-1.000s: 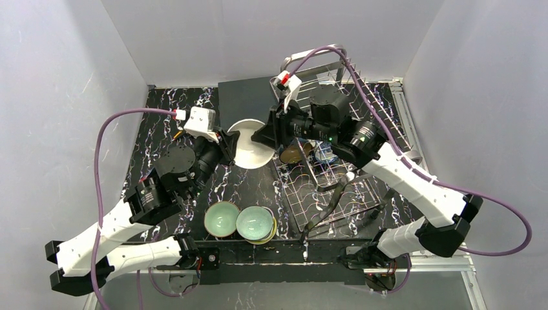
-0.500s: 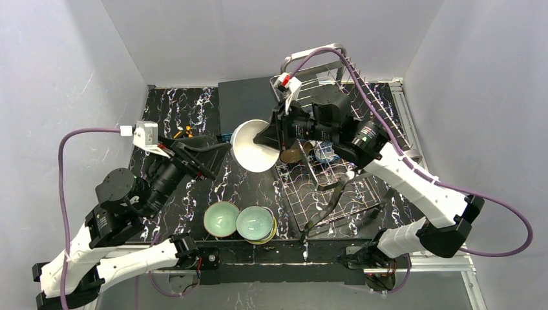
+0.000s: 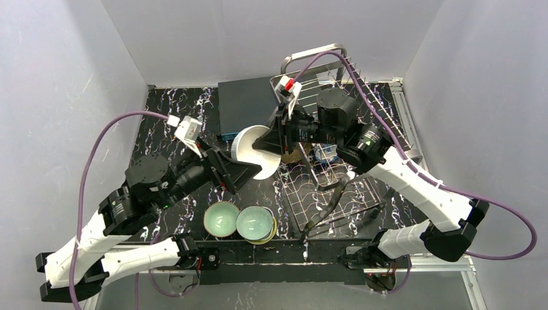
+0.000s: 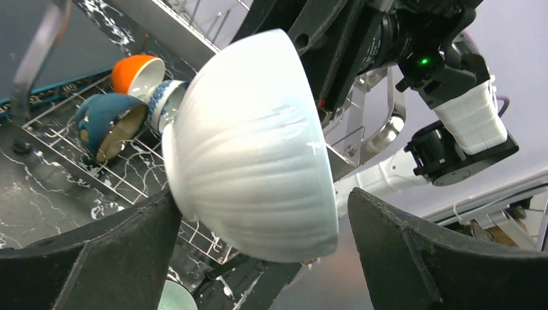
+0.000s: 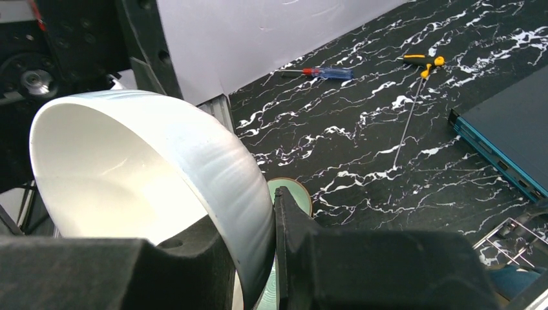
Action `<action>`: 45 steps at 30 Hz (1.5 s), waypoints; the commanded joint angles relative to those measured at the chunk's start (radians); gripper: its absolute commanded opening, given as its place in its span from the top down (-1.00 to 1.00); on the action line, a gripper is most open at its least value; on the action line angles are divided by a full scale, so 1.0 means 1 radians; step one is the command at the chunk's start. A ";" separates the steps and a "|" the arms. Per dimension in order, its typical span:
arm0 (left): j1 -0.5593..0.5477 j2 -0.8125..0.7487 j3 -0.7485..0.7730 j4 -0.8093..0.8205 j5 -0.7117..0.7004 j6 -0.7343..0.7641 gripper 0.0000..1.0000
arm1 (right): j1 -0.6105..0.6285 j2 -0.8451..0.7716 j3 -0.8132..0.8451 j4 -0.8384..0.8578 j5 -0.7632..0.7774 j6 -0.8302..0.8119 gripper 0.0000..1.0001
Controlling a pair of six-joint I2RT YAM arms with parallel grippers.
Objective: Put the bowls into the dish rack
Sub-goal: Place the bowl in the dish rack.
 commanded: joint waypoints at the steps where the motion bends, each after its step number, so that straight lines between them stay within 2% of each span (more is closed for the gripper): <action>1: -0.001 0.043 0.020 0.044 0.108 -0.047 -0.87 | -0.005 -0.043 0.013 0.120 -0.052 -0.005 0.97; 6: -0.001 0.078 0.046 0.022 0.110 -0.067 -0.68 | -0.005 -0.051 0.007 0.116 -0.047 -0.013 0.97; 10: -0.001 0.051 0.016 0.057 0.093 -0.070 -0.31 | -0.005 -0.051 0.004 0.112 -0.042 -0.018 0.97; 14: -0.002 0.024 -0.010 0.079 0.066 -0.073 0.37 | -0.005 -0.048 0.004 0.111 -0.038 -0.021 0.97; 16: -0.001 0.024 -0.013 0.077 0.063 -0.070 0.85 | -0.005 -0.049 0.003 0.111 -0.032 -0.021 0.82; 17: -0.001 0.026 -0.011 0.073 0.061 -0.069 1.00 | -0.004 -0.048 0.003 0.110 -0.027 -0.021 0.70; 18: -0.001 0.030 -0.010 0.069 0.060 -0.066 1.00 | -0.004 -0.050 0.002 0.112 -0.023 -0.023 0.49; 20: -0.001 0.038 -0.005 0.063 0.062 -0.056 1.00 | -0.004 -0.056 -0.002 0.114 -0.011 -0.022 0.22; 23: -0.001 0.048 -0.003 0.052 0.049 -0.040 1.00 | -0.004 -0.070 -0.011 0.122 0.013 -0.022 -0.31; 25: -0.001 0.044 -0.011 0.051 0.036 -0.030 1.00 | -0.004 -0.082 -0.020 0.130 0.032 -0.021 -0.54; 27: -0.001 0.036 -0.033 0.050 0.016 -0.019 1.00 | -0.005 -0.096 -0.027 0.137 0.049 -0.023 -0.70; 30: -0.001 0.020 -0.076 0.050 -0.022 -0.008 1.00 | -0.004 -0.114 -0.035 0.142 0.070 -0.024 -0.81; 36: -0.001 0.023 -0.174 0.067 -0.070 0.030 1.00 | -0.005 -0.134 -0.044 0.141 0.100 -0.030 -0.86; 45: -0.001 0.162 -0.364 0.316 -0.023 0.081 1.00 | -0.004 -0.160 -0.049 0.119 0.142 -0.047 -0.89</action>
